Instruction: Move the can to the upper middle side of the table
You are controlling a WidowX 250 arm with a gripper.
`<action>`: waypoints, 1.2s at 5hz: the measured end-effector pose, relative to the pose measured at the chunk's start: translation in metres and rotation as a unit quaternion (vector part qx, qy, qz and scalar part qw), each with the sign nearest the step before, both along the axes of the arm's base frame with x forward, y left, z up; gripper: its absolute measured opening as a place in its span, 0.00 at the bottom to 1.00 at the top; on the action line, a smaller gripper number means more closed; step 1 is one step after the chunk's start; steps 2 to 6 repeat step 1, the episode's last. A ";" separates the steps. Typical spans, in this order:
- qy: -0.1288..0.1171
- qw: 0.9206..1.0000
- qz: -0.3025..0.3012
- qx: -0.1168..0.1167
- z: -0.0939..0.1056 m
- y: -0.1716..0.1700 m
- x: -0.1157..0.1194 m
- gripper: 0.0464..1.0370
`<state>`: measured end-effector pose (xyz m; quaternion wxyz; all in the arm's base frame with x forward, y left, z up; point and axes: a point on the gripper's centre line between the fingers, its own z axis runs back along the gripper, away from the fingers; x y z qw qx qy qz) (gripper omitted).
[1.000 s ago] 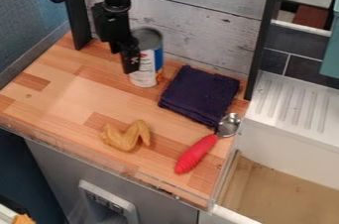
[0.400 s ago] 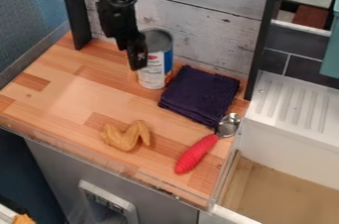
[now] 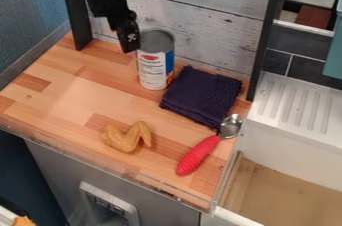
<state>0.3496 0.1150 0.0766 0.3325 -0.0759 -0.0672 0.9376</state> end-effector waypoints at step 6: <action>-0.001 1.000 -0.002 0.001 0.000 0.000 0.001 0.96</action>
